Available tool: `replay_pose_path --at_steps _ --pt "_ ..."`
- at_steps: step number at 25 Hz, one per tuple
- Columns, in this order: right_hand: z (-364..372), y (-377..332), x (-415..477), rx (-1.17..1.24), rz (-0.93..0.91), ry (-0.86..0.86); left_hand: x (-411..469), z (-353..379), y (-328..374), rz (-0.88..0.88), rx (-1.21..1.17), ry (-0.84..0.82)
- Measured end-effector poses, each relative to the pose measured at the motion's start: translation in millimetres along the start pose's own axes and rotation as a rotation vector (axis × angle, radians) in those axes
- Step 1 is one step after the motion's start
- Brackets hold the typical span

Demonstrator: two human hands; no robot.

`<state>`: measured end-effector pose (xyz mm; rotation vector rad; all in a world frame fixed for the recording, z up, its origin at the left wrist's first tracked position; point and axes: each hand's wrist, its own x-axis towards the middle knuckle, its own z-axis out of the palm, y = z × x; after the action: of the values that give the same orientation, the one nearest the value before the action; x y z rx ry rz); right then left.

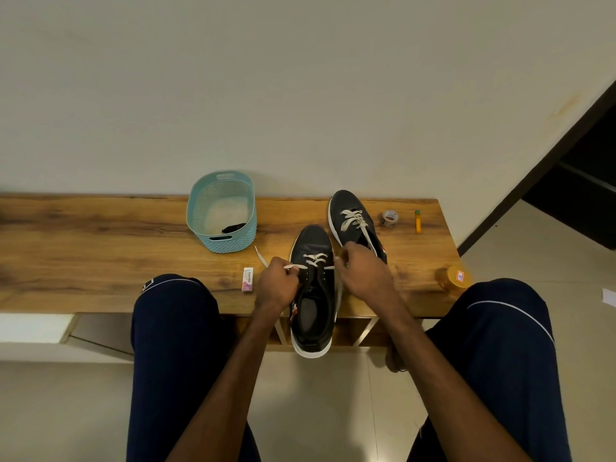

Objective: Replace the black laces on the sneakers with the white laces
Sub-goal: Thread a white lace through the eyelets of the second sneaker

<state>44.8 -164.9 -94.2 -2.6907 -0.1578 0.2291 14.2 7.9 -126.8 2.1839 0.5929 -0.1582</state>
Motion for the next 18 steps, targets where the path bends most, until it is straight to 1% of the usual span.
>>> replay_pose_path --at_steps 2,4,6,8,11,13,14,15,17,18 --pt "13 -8 -2 0.024 -0.039 -0.031 -3 2 2 0.063 0.030 -0.010" --pt "23 -10 -2 -0.025 -0.069 -0.051 -10 4 4 0.134 0.108 -0.006" --pt "22 -7 0 0.041 -0.022 -0.024 -13 4 5 0.214 0.241 0.048" --pt "13 -4 2 0.038 0.021 0.013 -15 2 8 0.261 0.289 0.086" --pt "-9 4 4 -0.030 0.110 0.028 -18 -3 15 0.301 0.184 0.155" --pt "-21 6 2 0.001 0.150 0.022 -22 -6 21 0.345 0.072 0.218" --pt "-26 7 3 0.048 0.141 0.007 -25 -8 25 0.340 -0.029 0.183" --pt "-31 7 2 0.127 0.114 -0.004 -28 -9 28 0.312 -0.157 0.093" --pt "-40 4 1 0.398 0.067 0.041 -37 -12 36 0.197 -0.352 -0.220" --pt "-44 0 0 0.562 0.068 0.080 -41 -14 40 0.129 -0.385 -0.393"
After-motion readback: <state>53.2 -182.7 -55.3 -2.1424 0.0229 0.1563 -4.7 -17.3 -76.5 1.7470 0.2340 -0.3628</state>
